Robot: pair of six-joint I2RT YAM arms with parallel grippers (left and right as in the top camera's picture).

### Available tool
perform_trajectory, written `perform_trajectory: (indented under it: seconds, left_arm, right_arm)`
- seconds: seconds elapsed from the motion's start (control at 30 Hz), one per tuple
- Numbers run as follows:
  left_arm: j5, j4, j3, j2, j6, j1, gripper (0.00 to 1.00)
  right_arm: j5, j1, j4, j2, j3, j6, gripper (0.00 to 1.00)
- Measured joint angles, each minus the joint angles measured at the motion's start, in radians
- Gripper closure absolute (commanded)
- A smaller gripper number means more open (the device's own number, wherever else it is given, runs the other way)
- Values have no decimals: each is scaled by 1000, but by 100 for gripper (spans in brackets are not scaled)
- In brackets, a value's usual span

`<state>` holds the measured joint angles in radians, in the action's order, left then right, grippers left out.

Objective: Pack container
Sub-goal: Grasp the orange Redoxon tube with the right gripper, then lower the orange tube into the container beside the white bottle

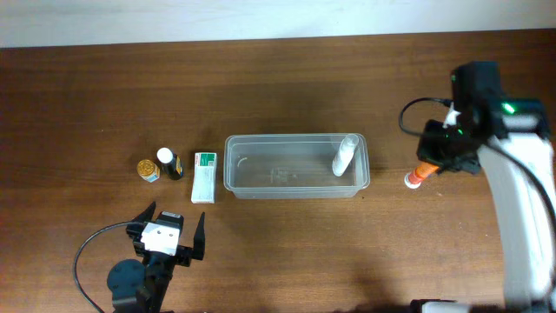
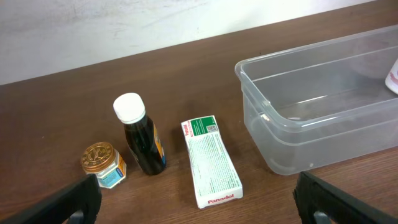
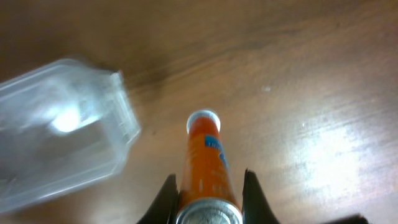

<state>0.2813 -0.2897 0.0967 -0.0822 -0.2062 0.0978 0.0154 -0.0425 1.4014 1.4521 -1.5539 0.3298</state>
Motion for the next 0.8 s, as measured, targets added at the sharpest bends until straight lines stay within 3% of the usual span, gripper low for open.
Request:
perform_trajectory:
  seconds: [0.2, 0.33, 0.8]
  left_arm:
    - [0, 0, 0, 0, 0, 0, 0]
    - [0, 0, 0, 0, 0, 0, 0]
    - [0, 0, 0, 0, 0, 0, 0]
  right_arm:
    - [-36, 199, 27, -214, -26, -12, 96]
    - [-40, 298, -19, -244, -27, -7, 96]
    - [-13, 373, -138, 61, -26, 15, 96]
